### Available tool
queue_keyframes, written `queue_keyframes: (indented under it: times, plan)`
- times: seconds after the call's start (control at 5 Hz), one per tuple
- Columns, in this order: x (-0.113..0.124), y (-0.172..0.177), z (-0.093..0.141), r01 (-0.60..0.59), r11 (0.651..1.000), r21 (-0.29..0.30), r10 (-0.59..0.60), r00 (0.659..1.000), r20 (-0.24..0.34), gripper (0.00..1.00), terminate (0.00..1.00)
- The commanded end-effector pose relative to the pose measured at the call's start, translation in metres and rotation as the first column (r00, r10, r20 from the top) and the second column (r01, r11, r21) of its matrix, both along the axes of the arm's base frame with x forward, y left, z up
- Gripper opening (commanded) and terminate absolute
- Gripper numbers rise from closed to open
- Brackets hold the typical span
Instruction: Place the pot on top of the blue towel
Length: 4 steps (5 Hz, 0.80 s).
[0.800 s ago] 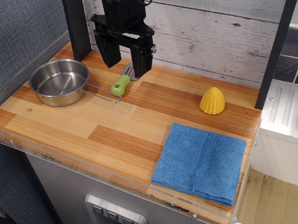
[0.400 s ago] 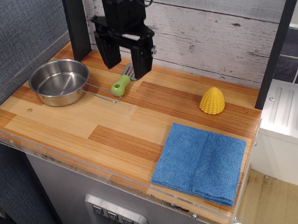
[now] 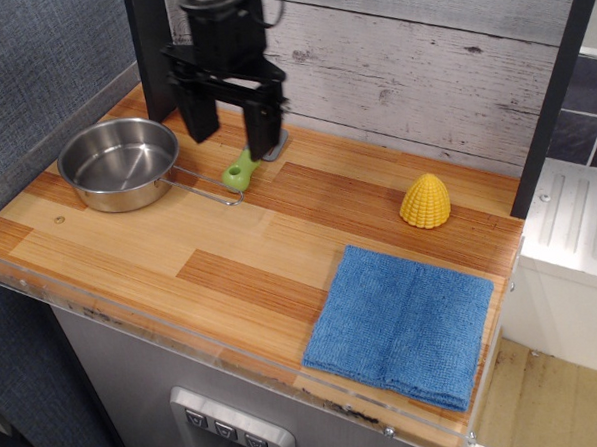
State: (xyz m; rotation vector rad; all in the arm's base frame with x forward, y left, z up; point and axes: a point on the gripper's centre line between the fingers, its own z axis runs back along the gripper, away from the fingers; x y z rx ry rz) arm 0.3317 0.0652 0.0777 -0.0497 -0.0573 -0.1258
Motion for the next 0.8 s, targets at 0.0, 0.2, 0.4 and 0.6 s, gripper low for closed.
queue_keyframes:
  times: [0.0,0.2,0.4,0.6]
  plan:
    - [0.019,0.056,0.003,-0.092,0.995,0.041,0.09,0.995,0.047,1.0,0.0]
    - [0.022,0.07,-0.009,-0.111,0.992,0.065,0.109,0.994,0.02,1.0,0.0]
    - [0.02,0.078,-0.023,-0.129,0.988,0.083,0.13,0.991,-0.007,1.0,0.0]
    - [0.02,0.081,-0.033,-0.135,0.987,0.092,0.138,0.99,-0.026,1.0,0.0]
